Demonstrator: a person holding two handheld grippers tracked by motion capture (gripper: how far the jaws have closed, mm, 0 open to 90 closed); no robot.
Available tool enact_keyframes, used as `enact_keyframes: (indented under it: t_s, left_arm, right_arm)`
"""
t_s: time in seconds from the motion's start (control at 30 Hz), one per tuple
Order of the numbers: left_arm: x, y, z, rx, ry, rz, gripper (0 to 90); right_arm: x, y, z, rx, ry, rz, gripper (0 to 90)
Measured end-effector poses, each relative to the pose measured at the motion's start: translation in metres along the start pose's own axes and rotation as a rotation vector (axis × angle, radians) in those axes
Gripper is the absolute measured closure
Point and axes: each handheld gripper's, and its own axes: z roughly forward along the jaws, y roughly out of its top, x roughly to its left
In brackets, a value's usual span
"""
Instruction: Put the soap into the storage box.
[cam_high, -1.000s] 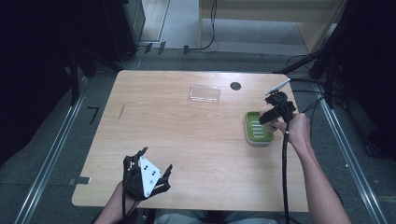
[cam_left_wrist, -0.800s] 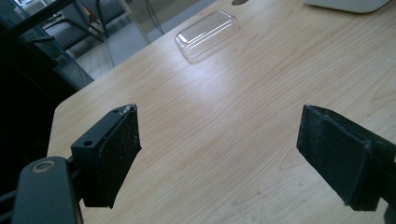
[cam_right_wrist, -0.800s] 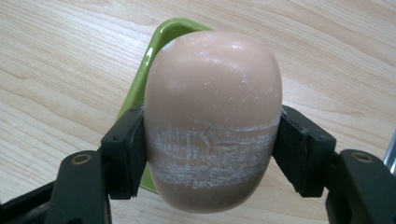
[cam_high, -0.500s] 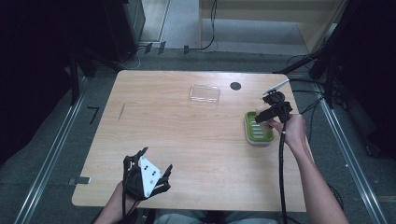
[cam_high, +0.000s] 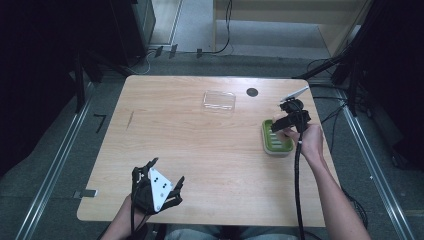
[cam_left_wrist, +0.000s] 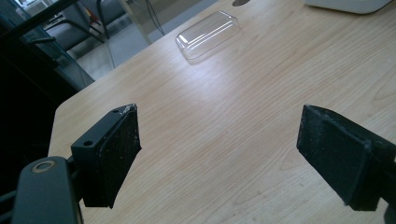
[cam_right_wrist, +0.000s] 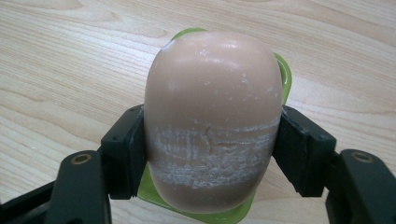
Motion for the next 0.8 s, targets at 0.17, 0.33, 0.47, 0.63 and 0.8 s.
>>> enact_keyframes:
  t_s: [0.17,0.33,0.47,0.63,0.8]
  left_arm:
    - [0.000,0.000,0.000,-0.002,0.000,0.000,14.1]
    - [0.000,0.000,0.000,-0.002,0.001,0.002,14.1]
    - [0.000,0.000,0.000,-0.006,0.001,0.003,14.0]
    - [-0.001,0.000,-0.001,-0.004,0.002,0.005,14.1]
    - [-0.001,0.000,-0.001,-0.004,0.004,0.003,14.1]
  right_arm:
    - [0.002,-0.001,0.004,0.000,0.002,0.016,33.7]
    - [0.004,-0.001,0.009,0.011,-0.003,0.031,33.6]
    - [0.005,-0.002,0.014,0.025,-0.012,0.038,33.7]
    - [0.004,-0.004,0.022,0.039,-0.017,0.057,33.6]
    - [0.005,-0.004,0.027,0.043,-0.024,0.051,33.7]
